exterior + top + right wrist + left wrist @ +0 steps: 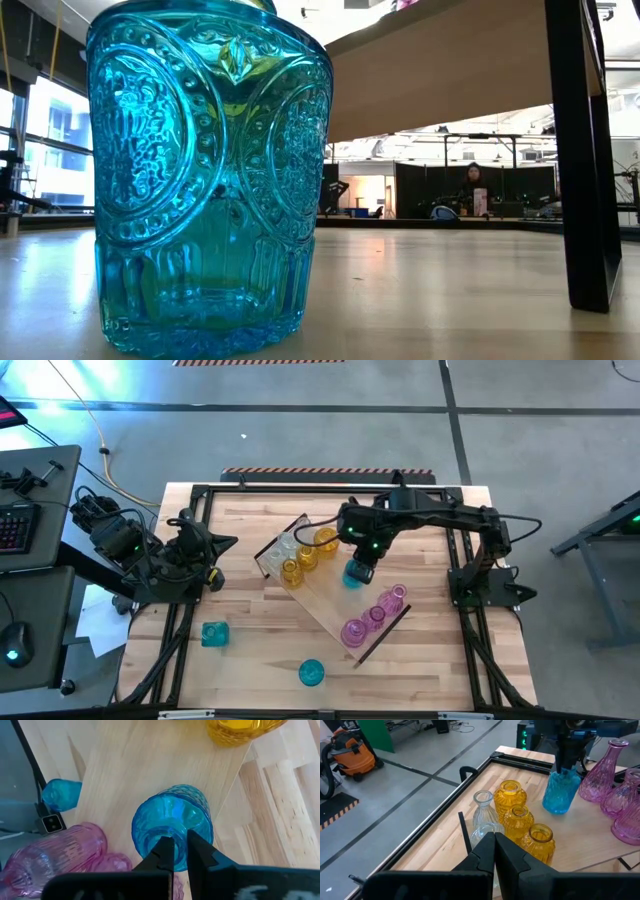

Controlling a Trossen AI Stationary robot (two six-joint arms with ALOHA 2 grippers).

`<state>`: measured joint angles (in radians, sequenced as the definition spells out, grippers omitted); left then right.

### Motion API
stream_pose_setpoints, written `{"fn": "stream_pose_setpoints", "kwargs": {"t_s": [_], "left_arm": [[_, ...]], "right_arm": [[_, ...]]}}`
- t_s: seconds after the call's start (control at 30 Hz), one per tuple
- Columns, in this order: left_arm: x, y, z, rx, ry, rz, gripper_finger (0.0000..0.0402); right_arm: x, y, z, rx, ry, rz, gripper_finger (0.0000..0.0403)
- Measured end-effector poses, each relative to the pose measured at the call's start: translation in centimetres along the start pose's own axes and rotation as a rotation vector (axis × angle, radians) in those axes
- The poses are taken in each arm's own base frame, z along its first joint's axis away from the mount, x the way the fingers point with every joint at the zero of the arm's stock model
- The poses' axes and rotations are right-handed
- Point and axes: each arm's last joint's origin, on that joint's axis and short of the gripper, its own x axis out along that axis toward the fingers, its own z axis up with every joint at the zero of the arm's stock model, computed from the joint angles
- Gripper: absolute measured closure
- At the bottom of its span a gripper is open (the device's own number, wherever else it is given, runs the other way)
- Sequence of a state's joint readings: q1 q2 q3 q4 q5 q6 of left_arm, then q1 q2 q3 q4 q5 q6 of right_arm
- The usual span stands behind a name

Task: Sort vases onto shelf
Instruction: Put the top blue flower vase on the shelf

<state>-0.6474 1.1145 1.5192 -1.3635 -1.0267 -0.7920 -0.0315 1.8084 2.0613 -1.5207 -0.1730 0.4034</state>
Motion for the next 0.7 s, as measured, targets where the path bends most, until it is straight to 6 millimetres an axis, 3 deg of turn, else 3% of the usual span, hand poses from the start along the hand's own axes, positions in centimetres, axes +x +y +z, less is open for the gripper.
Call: {"fn": "stream_pose_setpoints", "kwargs": {"t_s": [0.7], "left_arm": [[-0.01, 0.0, 0.0, -0.019, 0.0, -0.001, 0.0401]], "right_arm": [[0.8, 0.25, 0.66, -0.057, 0.001, 0.043, 0.0402]]}}
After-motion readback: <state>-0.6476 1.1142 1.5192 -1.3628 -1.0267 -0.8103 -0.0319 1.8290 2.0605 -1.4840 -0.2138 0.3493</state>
